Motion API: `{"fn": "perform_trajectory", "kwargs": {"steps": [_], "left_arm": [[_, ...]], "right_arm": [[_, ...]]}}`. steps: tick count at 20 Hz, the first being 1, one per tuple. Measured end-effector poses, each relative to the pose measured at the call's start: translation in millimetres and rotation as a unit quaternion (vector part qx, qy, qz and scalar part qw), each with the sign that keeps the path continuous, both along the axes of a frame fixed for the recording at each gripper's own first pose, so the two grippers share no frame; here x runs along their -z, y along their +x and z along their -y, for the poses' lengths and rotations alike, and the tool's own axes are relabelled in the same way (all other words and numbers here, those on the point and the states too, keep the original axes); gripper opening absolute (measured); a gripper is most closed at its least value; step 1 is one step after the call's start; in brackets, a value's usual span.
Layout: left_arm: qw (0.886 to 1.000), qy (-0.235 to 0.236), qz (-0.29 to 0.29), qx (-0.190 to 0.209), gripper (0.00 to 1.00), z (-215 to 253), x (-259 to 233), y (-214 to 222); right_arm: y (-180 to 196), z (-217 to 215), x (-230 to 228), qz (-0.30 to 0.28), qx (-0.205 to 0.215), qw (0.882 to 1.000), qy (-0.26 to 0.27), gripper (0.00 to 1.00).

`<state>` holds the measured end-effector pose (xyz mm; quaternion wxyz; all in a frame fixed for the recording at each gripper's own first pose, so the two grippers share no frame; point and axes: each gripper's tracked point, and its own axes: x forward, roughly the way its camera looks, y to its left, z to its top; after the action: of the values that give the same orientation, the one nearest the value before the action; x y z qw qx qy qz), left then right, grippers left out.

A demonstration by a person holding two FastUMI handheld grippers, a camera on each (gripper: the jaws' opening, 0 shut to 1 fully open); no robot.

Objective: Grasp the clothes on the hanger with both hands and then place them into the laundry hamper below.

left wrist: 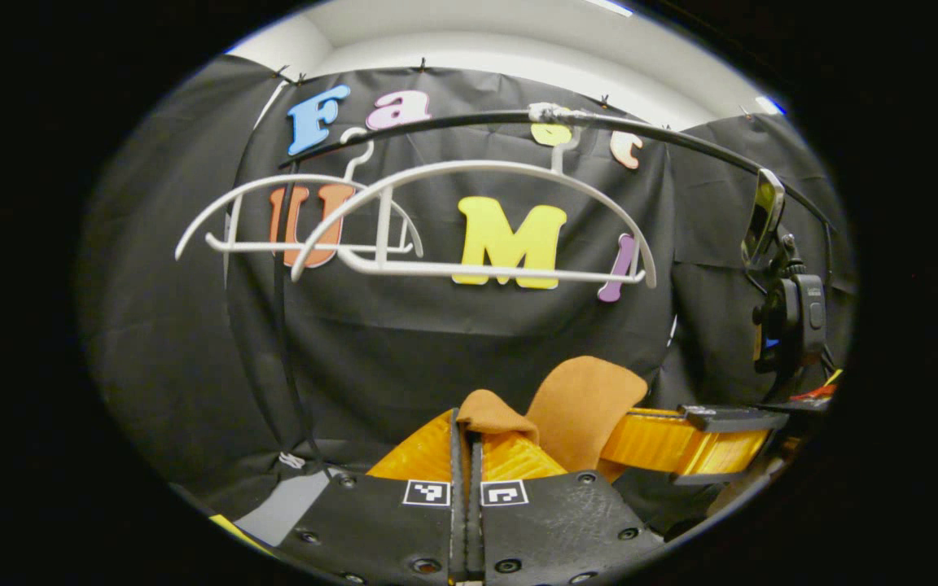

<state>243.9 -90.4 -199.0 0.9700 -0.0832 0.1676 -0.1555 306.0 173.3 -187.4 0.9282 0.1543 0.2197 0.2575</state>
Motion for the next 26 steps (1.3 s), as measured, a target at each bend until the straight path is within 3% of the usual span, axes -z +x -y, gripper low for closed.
{"fn": "perform_trajectory", "kwargs": {"steps": [1,6,14,19,23,26], "left_arm": [[1.000,-0.002,-0.013,0.003,0.00,2,17,-5],[0.995,-0.018,-0.100,0.022,0.00,18,109,-35],[0.966,-0.007,-0.259,0.013,0.00,30,257,-93],[0.944,0.010,-0.330,0.008,0.00,56,290,-115],[0.937,0.007,-0.349,-0.010,0.00,56,290,-119],[0.936,0.029,-0.350,-0.017,0.00,49,294,-118]], "right_arm": [[-3,4,15,-0.018,0.005,1.000,-0.012,0.04],[-32,25,119,-0.125,0.035,0.989,-0.066,0.04],[-86,43,271,-0.270,0.037,0.949,-0.159,0.04],[-104,38,298,-0.326,0.023,0.922,-0.206,0.04],[-105,34,296,-0.330,0.018,0.918,-0.219,0.04],[-106,38,300,-0.323,0.017,0.917,-0.232,0.05]]}}
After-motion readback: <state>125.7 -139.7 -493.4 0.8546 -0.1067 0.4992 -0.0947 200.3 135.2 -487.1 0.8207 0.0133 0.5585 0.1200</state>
